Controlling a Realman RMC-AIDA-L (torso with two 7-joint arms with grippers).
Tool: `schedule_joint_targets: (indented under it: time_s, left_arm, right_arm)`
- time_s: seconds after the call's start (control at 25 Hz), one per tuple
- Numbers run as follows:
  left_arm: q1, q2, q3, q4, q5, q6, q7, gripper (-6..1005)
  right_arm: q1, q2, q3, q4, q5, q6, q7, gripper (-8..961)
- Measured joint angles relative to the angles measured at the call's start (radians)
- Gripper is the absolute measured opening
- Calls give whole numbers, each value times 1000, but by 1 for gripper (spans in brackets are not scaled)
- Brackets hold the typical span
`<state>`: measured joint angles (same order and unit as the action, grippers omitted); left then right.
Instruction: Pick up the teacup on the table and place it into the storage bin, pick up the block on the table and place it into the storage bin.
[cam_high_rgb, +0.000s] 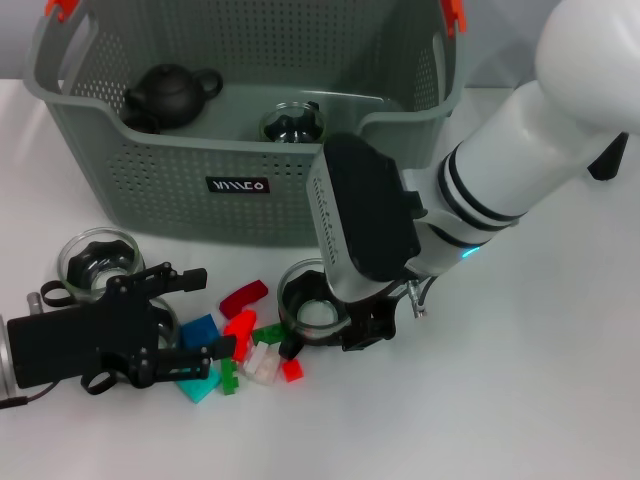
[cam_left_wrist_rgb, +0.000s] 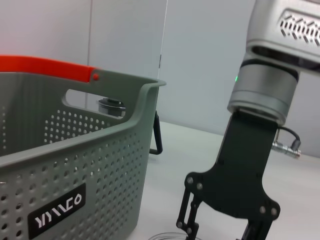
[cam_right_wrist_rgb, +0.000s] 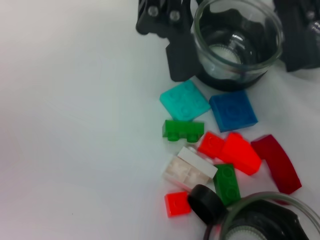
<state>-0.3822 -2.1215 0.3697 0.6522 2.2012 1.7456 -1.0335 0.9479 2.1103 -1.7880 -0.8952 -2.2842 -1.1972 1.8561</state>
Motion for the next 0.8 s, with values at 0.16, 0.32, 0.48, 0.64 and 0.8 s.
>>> schedule_joint_targets:
  time_s: [0.16,0.32,0.48,0.64,0.8]
  left_arm:
    - [0,0,0,-3,0,0,0,904]
    - [0,0,-2,-6,0,-5,2,904]
    - [0,0,-3,-10,0,-18,4,904]
    - [0,0,-3,-14,0,-20,15,905]
    - [0,0,-3,-19,0,-20,15,905]
  right_arm:
    - [1,2,-36,7,3,33,6,547]
    - [1,4,-61,19,6,63,10,546]
    - [-3,5,-92,23,7,99,17,546]
    - [-8,7,-124,26,7,132,22,547]
    - [-5,8,-134,27,6,141,33,539]
